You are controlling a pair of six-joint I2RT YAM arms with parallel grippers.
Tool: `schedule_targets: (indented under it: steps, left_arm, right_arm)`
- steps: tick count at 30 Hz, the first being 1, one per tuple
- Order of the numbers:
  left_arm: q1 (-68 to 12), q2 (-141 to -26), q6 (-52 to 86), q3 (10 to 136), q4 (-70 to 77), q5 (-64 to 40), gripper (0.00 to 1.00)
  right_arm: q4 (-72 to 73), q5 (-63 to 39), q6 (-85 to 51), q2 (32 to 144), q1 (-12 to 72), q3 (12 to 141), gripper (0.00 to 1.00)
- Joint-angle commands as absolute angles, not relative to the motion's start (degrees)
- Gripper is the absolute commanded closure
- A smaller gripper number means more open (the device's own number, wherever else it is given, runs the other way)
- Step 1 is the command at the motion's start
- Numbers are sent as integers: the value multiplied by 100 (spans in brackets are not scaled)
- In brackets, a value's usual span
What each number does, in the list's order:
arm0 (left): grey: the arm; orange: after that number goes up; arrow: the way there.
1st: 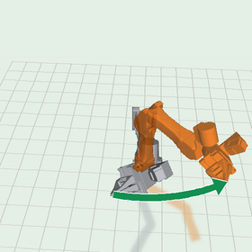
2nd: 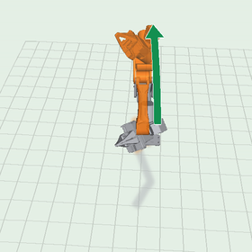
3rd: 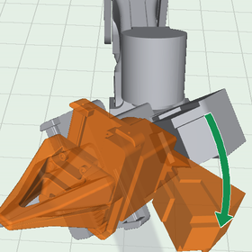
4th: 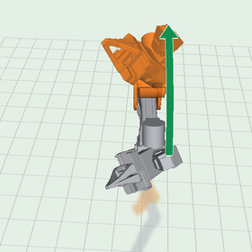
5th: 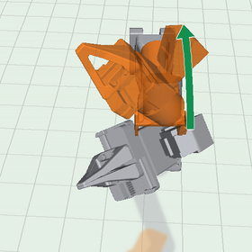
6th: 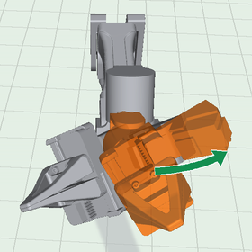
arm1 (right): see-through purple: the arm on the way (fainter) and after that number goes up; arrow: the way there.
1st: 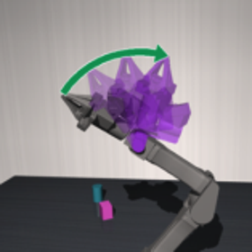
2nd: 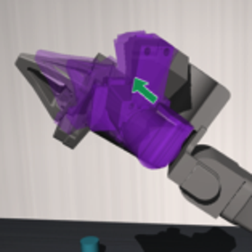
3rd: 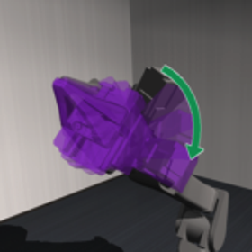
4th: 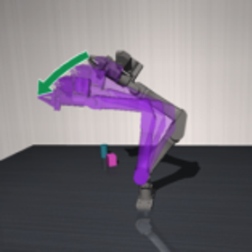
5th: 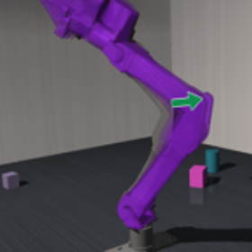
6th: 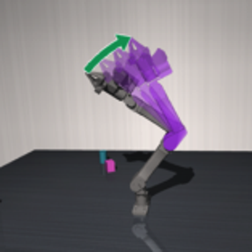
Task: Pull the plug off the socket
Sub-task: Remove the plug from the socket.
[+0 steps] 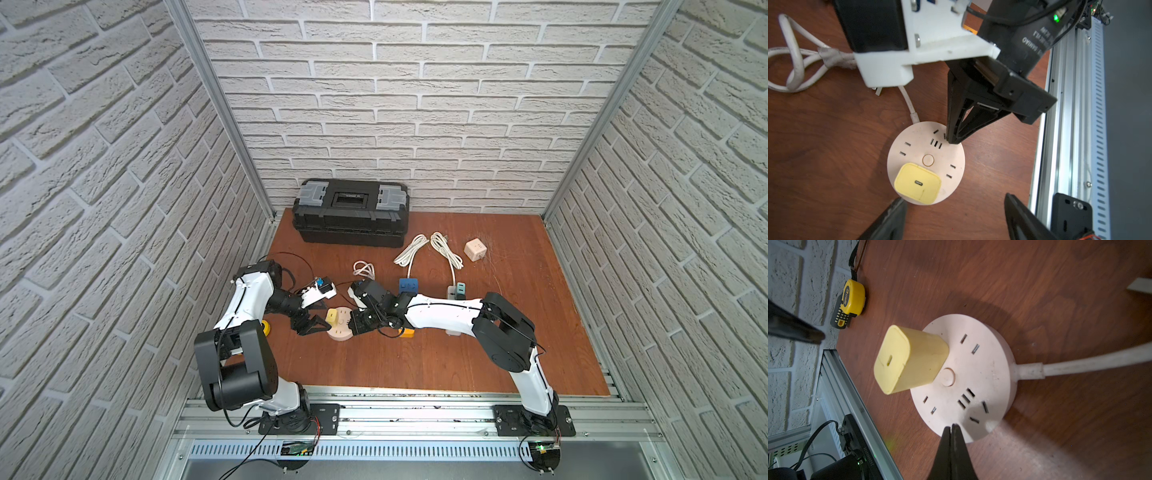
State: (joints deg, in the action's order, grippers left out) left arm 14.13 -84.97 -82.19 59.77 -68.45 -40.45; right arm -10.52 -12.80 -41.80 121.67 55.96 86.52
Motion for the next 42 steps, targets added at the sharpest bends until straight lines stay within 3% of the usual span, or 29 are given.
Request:
schedule_targets:
  steps: [1, 11, 29, 37, 42]
  left_arm:
    - [1360, -8640, -9198, 6111, -6776, -3820, 21]
    - [1208, -8669, -9789, 5744, -6022, -3842, 16]
    - [967, -9047, -9905, 5458, -5179, -3632, 20]
    - [748, -9071, -9835, 5291, -5052, -3518, 28]
    - [729, -9075, -9792, 5243, -5050, -3465, 40]
  right_arm:
    - [-817, -1344, -4318, 12230, 5582, 8709, 97]
    - [-787, -1380, -4363, 12231, 5584, 8626, 97]
    - [-746, -1458, -4472, 12365, 5581, 8613, 98]
    - [-721, -1425, -4558, 12392, 5580, 8621, 97]
    - [-790, -1367, -4631, 12412, 5556, 8597, 97]
